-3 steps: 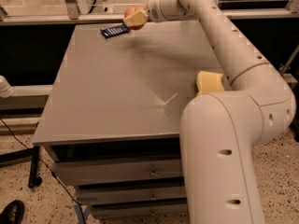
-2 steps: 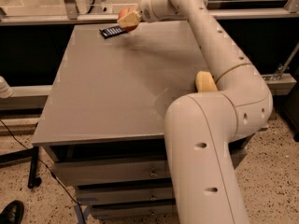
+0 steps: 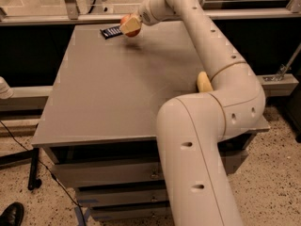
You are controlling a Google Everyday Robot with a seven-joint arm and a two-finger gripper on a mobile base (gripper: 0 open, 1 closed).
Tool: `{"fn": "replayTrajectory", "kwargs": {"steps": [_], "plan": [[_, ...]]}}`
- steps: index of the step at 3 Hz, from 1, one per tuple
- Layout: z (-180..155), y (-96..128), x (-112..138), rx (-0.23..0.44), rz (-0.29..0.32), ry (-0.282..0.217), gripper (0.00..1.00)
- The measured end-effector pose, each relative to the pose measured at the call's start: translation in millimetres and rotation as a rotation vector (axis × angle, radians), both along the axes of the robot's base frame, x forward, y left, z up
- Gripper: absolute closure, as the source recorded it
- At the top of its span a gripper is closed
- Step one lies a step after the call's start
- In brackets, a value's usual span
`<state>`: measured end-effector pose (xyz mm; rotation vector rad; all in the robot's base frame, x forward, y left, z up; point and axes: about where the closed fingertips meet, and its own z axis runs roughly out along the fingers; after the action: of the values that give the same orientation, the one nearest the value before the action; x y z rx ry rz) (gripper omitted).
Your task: Move apple near rxbar blueberry
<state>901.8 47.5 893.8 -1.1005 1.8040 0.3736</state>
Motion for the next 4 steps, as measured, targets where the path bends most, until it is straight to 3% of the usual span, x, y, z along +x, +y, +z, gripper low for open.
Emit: {"fn": "replayTrajectory", "kwargs": {"steps": [2,3,4], "plan": [[-16,8,-1,-0.028,0.013,0.03,1.0],[-24,12,-3,-0.043,0.025,0.051,0.82],[-28,14,-4,-0.051,0.032,0.061,0.58]]}}
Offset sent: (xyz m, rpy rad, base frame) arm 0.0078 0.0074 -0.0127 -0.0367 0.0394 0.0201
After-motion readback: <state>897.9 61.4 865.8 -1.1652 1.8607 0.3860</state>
